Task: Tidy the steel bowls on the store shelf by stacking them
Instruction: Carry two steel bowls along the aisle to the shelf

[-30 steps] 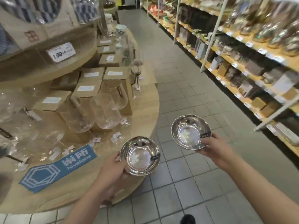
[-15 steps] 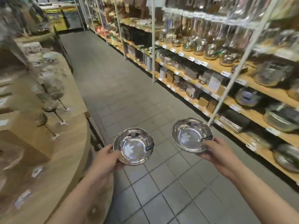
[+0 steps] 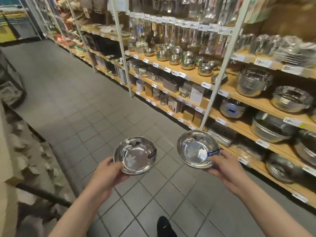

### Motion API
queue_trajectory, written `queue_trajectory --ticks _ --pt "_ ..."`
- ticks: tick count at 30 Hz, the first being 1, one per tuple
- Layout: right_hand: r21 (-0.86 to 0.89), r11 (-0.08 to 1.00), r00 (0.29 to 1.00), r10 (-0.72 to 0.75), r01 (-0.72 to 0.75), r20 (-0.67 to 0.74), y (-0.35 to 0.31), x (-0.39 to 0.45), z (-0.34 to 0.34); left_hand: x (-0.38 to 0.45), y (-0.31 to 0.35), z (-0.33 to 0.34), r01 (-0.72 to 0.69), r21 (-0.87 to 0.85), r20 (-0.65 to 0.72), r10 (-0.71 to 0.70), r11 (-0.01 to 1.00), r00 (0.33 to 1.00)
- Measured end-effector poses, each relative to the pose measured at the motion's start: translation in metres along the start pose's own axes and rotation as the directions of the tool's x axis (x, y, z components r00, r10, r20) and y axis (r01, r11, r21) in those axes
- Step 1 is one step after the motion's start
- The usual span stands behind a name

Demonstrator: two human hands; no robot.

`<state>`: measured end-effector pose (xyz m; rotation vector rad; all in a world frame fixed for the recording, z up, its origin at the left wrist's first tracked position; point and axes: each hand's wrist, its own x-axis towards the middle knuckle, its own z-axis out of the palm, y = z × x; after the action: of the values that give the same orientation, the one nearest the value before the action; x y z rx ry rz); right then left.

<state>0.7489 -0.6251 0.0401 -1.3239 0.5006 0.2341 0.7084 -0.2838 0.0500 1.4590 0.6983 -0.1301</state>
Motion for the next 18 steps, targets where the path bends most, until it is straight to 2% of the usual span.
queue_trajectory --ticks 6,18 --pt "-0.008 1.000 0.996 0.004 -0.005 -0.089 -0.062 0.113 0.017 0.111 0.070 0.057 0.020 -0.024 0.026 -0.020 1.000 0.999" --pt "0.041 0.999 0.996 0.024 -0.020 -0.091 -0.149 0.288 0.079 0.294 0.201 0.109 -0.007 0.012 0.042 0.007 1.000 0.999"
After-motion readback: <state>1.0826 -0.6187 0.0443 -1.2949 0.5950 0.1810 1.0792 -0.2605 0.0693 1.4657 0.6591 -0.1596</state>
